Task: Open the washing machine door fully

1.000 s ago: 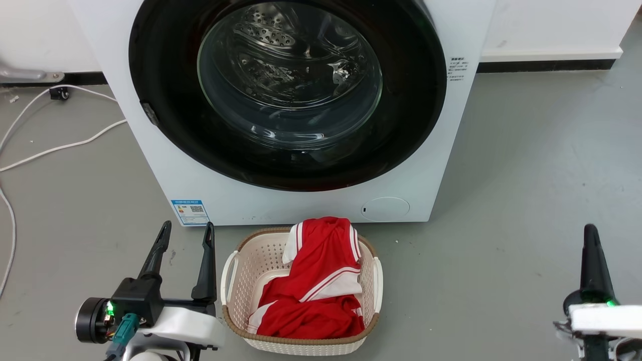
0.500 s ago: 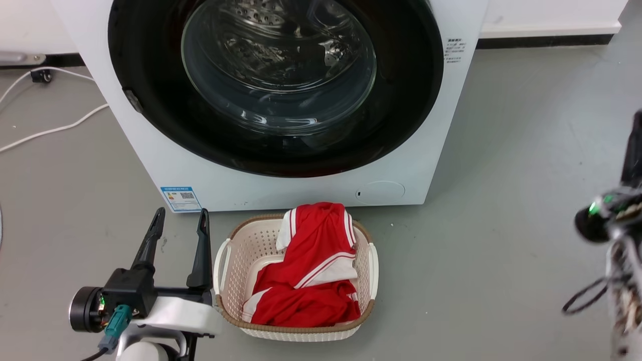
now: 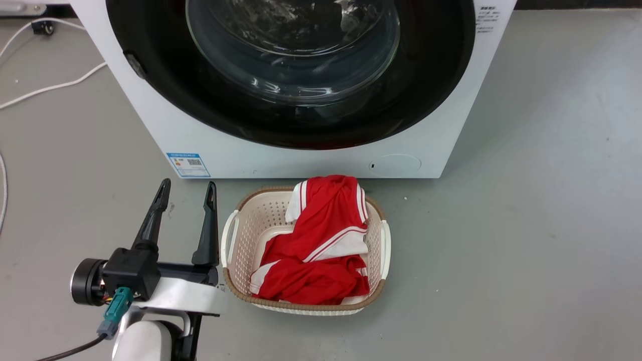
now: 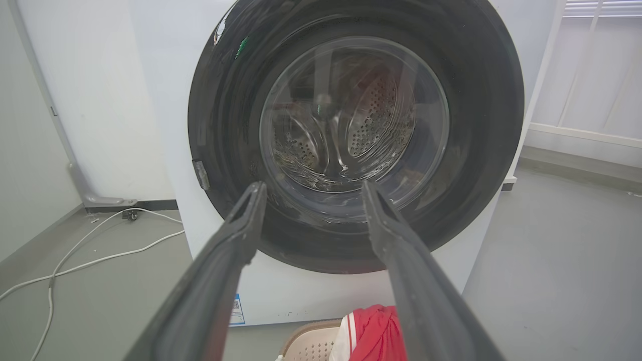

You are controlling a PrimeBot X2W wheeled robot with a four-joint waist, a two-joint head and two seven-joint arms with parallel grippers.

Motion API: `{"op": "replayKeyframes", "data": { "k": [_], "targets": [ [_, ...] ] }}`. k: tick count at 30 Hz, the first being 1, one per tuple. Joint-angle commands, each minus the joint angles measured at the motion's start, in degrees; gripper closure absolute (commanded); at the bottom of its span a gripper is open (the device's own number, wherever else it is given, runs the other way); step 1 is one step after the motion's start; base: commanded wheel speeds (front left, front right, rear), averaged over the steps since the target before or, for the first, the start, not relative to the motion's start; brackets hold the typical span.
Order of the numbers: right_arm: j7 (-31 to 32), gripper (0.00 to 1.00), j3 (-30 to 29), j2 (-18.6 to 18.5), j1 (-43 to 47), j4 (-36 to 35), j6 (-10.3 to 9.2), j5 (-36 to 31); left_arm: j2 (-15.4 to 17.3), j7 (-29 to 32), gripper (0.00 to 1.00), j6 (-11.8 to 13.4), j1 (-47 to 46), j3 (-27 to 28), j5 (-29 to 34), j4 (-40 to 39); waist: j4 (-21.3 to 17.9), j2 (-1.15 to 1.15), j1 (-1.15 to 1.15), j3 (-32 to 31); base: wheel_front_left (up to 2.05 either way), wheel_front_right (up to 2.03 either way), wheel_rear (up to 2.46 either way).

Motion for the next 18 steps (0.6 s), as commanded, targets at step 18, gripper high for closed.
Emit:
{"op": "replayKeyframes", "data": {
  "k": [18],
  "targets": [
    [21.1,1.0,18.3,6.2,-27.4,19.1,-0.02,-13.9,0.5,-0.1,0.0,-0.5,-4.8,-2.0,-0.8,-3.4,4.4,0.0,-0.01,8.8,0.0,0.0,0.0]
  ]
}}
